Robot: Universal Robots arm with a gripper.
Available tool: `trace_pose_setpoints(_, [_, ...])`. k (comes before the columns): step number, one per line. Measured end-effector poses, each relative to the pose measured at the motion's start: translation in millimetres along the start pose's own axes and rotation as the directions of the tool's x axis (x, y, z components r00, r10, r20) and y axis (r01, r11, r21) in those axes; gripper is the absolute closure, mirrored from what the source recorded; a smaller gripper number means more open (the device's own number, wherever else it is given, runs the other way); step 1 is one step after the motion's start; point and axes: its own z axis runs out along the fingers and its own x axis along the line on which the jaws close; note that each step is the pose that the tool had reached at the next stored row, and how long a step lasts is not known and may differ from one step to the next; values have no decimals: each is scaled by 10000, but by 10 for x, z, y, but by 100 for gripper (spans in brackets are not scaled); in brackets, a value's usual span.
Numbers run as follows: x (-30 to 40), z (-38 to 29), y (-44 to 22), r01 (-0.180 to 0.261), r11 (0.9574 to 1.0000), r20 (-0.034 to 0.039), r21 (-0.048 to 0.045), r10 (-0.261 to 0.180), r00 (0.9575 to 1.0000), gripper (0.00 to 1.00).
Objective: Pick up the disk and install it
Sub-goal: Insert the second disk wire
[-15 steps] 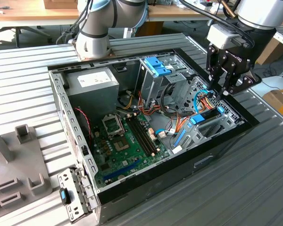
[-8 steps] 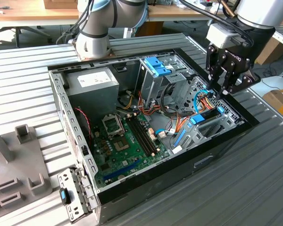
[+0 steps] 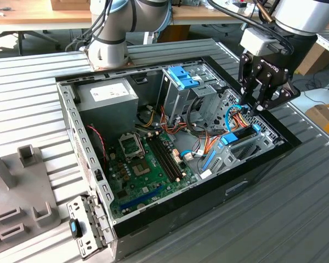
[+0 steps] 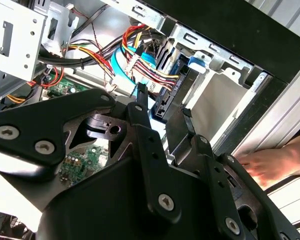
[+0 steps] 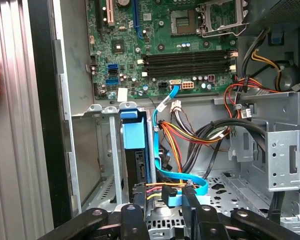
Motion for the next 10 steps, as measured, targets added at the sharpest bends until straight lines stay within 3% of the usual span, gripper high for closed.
trace_pose_setpoints(6, [0, 0, -1, 0, 10000, 0, -1, 0, 10000, 60])
trace_pose_setpoints(7, [0, 0, -1, 0, 10000, 0, -1, 0, 10000, 72])
trace_pose_setpoints(9, [0, 0, -1, 0, 10000, 0, -2, 0, 10000, 85])
trace_pose_setpoints(10, [0, 0, -1, 0, 10000, 0, -2, 0, 10000, 85])
